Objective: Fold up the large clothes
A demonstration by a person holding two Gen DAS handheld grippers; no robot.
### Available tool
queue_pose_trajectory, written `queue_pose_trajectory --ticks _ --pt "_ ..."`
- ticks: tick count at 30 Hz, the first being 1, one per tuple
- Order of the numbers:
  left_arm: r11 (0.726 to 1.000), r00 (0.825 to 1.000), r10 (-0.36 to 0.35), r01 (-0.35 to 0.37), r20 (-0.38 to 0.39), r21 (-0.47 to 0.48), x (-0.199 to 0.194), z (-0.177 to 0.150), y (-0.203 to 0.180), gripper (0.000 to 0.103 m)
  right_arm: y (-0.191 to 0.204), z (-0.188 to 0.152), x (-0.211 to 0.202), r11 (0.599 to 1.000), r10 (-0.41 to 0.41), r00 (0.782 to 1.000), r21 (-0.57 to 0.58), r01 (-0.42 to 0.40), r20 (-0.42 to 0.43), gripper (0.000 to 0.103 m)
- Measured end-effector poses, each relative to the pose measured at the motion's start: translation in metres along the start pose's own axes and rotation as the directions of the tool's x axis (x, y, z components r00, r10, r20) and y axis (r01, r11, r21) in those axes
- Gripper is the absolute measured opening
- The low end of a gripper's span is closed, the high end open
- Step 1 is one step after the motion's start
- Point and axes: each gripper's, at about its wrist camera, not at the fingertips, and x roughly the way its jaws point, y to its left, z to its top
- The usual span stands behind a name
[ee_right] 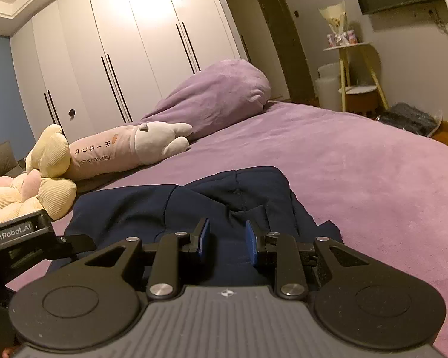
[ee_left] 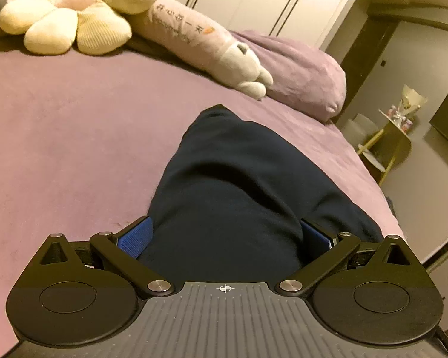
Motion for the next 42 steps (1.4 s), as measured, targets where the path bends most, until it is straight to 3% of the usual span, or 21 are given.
queue_pose_trajectory --ticks 3,6,8,11,13,14,15,17,19,20,21,25,29,33,42 --pt "1.000 1.000 0.011 -0.011 0.012 -0.017 0.011 -0.008 0.006 0.103 -0.001 -0.007 0.007 1.000 0.006 1.000 -0.007 -0.006 0.009 0.026" --pt "1.000 1.000 0.020 -0.020 -0.023 -0.023 0.013 0.001 0.005 0.103 -0.002 -0.004 0.017 1.000 0.019 0.999 0.001 -0.019 -0.028 0.026" --pt "0.999 0.997 -0.026 0.022 -0.079 -0.047 0.009 0.014 0.013 0.103 -0.007 0.006 0.019 0.998 0.050 0.996 0.042 -0.048 -0.069 0.028" --pt "0.991 0.976 -0.130 0.128 -0.176 -0.023 -0.004 0.033 0.035 0.103 -0.024 0.032 0.012 0.981 0.146 0.974 0.153 -0.119 -0.174 0.030" --pt "0.982 0.960 -0.185 0.189 -0.211 -0.002 -0.016 0.039 0.054 0.103 -0.041 0.046 -0.007 0.975 0.158 0.963 0.188 -0.117 -0.217 0.064" --pt "0.976 0.949 -0.209 0.217 -0.235 0.008 -0.021 0.041 0.063 0.103 -0.051 0.050 -0.017 0.977 0.139 0.963 0.187 -0.097 -0.229 0.096" --pt "0.971 0.939 -0.226 0.238 -0.260 0.015 -0.023 0.042 0.071 0.103 -0.062 0.052 -0.025 0.981 0.121 0.964 0.176 -0.079 -0.237 0.096" --pt "0.962 0.912 -0.264 0.272 -0.313 -0.018 -0.022 0.040 0.086 0.103 -0.085 0.049 -0.032 0.977 0.134 0.949 0.198 -0.078 -0.286 0.095" --pt "0.946 0.880 -0.324 0.307 -0.347 -0.105 -0.015 0.035 0.097 0.103 -0.112 0.040 -0.022 0.942 0.215 0.899 0.325 -0.087 -0.382 0.094" --pt "0.940 0.870 -0.342 0.313 -0.357 -0.138 -0.010 0.033 0.100 0.103 -0.126 0.031 -0.013 0.902 0.287 0.863 0.421 -0.096 -0.416 0.093" --pt "0.933 0.863 -0.358 0.318 -0.357 -0.167 -0.006 0.030 0.102 0.103 -0.136 0.024 -0.005 0.864 0.337 0.841 0.494 -0.097 -0.424 0.092" --pt "0.903 0.841 -0.418 0.344 -0.343 -0.257 0.007 0.024 0.103 0.096 -0.137 0.020 0.014 0.844 0.385 0.825 0.520 -0.133 -0.414 0.088" --pt "0.909 0.846 -0.409 0.347 -0.342 -0.229 0.009 0.025 0.094 0.089 -0.127 0.018 0.029 0.823 0.451 0.786 0.537 -0.184 -0.422 0.064" --pt "0.903 0.836 -0.426 0.371 -0.345 -0.217 0.004 0.030 0.098 0.079 -0.119 0.023 0.026 0.840 0.451 0.786 0.500 -0.212 -0.423 0.051" --pt "0.892 0.827 -0.451 0.405 -0.336 -0.201 -0.012 0.041 0.107 0.069 -0.094 0.037 0.018 0.860 0.446 0.790 0.447 -0.247 -0.420 0.046"
